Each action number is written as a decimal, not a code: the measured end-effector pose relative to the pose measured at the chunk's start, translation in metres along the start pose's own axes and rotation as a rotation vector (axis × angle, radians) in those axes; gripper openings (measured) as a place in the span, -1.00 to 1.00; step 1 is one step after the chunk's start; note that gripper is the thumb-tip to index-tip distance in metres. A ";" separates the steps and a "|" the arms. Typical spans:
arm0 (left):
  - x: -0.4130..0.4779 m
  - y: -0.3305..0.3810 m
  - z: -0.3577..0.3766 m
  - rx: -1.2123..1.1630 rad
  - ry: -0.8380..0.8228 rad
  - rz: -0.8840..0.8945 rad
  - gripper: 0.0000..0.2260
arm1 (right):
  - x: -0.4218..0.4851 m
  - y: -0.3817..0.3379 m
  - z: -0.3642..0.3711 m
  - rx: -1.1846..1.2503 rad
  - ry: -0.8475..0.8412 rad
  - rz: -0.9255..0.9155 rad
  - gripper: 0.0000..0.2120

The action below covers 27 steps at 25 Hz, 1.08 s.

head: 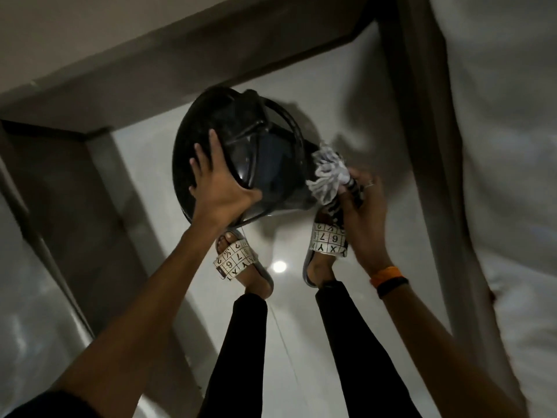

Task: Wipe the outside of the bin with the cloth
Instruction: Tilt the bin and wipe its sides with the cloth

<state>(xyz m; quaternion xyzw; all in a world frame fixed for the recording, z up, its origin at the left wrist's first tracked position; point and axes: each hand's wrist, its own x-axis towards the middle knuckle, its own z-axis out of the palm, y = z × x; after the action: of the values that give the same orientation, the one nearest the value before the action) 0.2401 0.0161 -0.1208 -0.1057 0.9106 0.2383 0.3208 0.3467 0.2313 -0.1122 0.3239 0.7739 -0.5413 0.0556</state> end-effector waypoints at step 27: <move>0.020 -0.026 -0.023 -0.344 -0.057 -0.260 -0.29 | 0.125 0.087 0.101 -0.498 -0.087 0.193 -0.42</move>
<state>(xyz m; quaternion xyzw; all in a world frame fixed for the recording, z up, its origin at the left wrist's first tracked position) 0.2211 -0.0182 -0.1277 -0.2688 0.8257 0.3496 0.3518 0.2703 0.2162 -0.2774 0.3490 0.8456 -0.3399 0.2181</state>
